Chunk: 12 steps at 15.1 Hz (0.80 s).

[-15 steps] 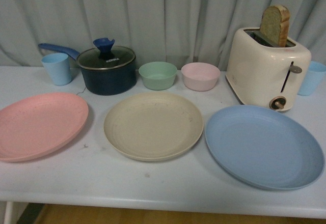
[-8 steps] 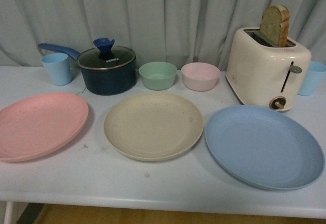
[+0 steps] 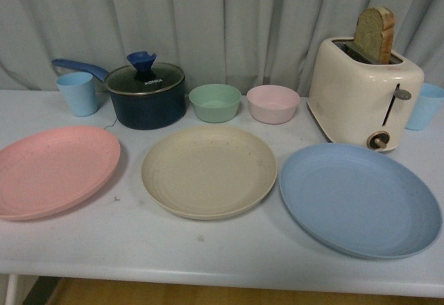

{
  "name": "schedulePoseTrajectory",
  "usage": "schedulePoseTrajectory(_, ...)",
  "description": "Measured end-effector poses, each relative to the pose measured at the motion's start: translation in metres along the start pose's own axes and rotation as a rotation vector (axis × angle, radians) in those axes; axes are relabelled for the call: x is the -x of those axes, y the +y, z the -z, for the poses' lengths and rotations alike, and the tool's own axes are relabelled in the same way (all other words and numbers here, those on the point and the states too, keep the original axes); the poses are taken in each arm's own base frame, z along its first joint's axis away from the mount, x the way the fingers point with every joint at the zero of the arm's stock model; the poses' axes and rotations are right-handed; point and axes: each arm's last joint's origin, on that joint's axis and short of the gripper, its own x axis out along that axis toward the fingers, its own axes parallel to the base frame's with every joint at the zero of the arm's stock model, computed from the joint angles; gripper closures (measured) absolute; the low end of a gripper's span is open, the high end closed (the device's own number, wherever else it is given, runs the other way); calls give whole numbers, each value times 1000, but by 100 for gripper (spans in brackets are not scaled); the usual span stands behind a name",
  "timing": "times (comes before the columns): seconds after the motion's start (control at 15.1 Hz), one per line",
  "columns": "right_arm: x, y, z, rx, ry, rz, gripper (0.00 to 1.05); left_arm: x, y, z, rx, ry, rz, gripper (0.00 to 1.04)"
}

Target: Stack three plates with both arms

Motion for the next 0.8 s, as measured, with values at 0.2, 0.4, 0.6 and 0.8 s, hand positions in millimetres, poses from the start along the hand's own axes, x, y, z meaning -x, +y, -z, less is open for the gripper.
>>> schedulePoseTrajectory(0.2,0,0,0,0,0,0,6,0,0,0,0,0,0,7)
schedulePoseTrajectory(0.4,0,0,0,0,0,0,6,0,0,0,0,0,0,7)
schedulePoseTrajectory(0.6,0,0,0,0,0,0,6,0,0,0,0,0,0,7)
schedulePoseTrajectory(0.8,0,0,0,0,0,0,6,0,0,0,0,0,0,7)
